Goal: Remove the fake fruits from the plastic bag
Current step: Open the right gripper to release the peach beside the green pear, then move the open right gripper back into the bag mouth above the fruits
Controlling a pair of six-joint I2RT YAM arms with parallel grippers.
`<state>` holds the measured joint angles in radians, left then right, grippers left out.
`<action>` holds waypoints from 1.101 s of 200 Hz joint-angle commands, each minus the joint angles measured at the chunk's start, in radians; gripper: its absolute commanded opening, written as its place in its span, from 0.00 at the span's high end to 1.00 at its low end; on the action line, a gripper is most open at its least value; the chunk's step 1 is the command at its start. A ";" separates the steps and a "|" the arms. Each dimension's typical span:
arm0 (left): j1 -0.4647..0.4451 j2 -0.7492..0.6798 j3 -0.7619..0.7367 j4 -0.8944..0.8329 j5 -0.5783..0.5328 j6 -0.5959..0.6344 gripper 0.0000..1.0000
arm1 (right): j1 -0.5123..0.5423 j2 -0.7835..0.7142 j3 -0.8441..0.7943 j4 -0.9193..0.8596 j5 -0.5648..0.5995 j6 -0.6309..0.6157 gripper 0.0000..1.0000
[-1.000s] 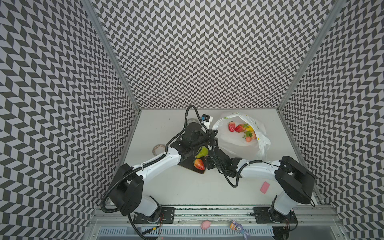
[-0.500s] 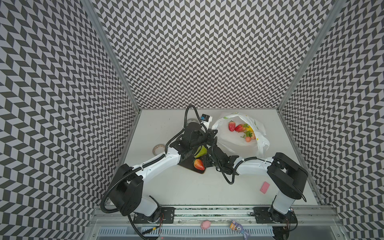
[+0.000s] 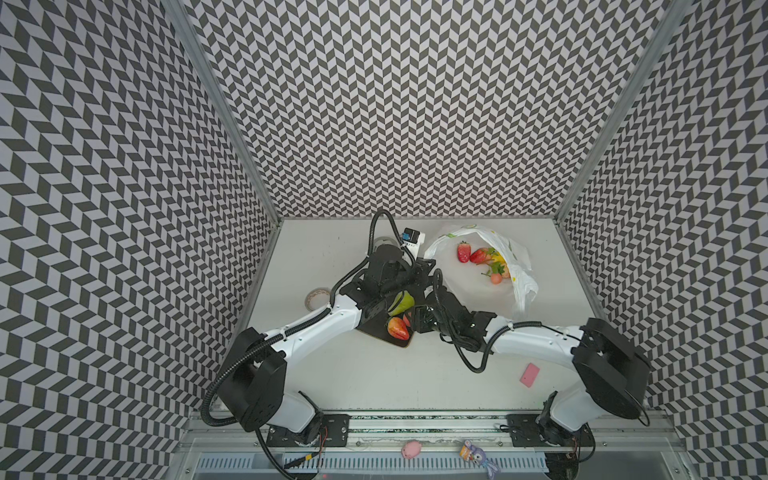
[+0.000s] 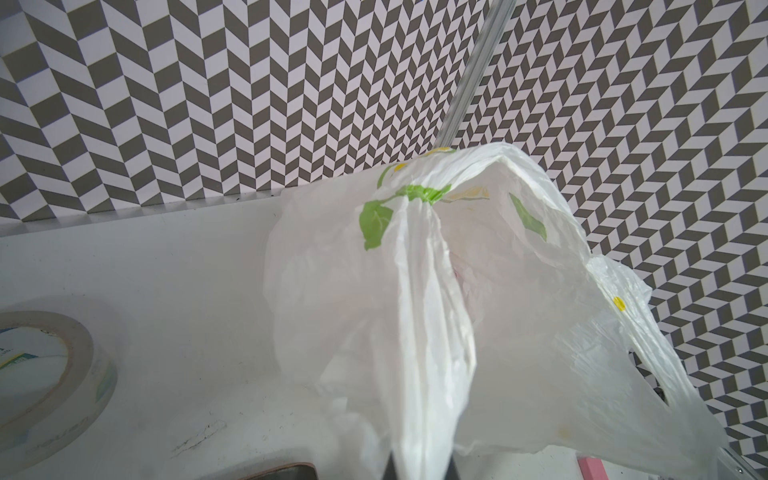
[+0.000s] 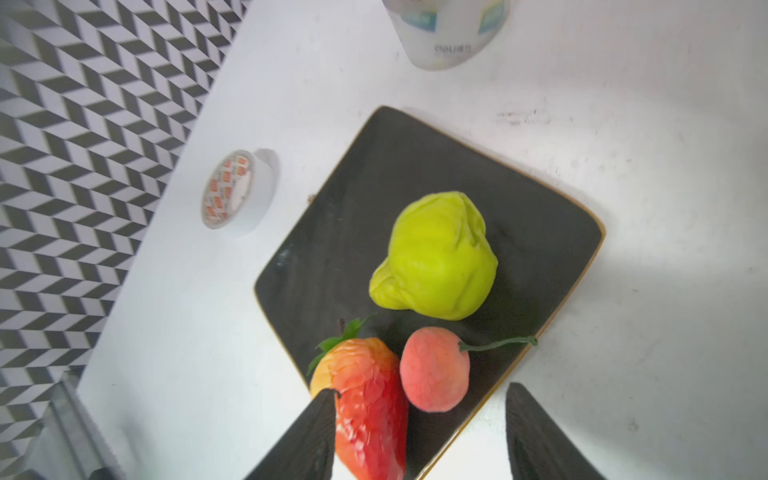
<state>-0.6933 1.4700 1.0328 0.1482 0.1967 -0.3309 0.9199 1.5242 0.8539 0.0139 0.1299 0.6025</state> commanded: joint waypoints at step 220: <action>-0.004 -0.047 0.019 0.004 0.014 0.006 1.00 | -0.232 -0.129 0.072 -0.308 0.398 -0.575 0.69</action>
<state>-0.6933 1.4525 1.0328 0.1474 0.2039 -0.3309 0.7479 1.3560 0.8940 -0.3206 0.4839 0.2195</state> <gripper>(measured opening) 0.047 0.319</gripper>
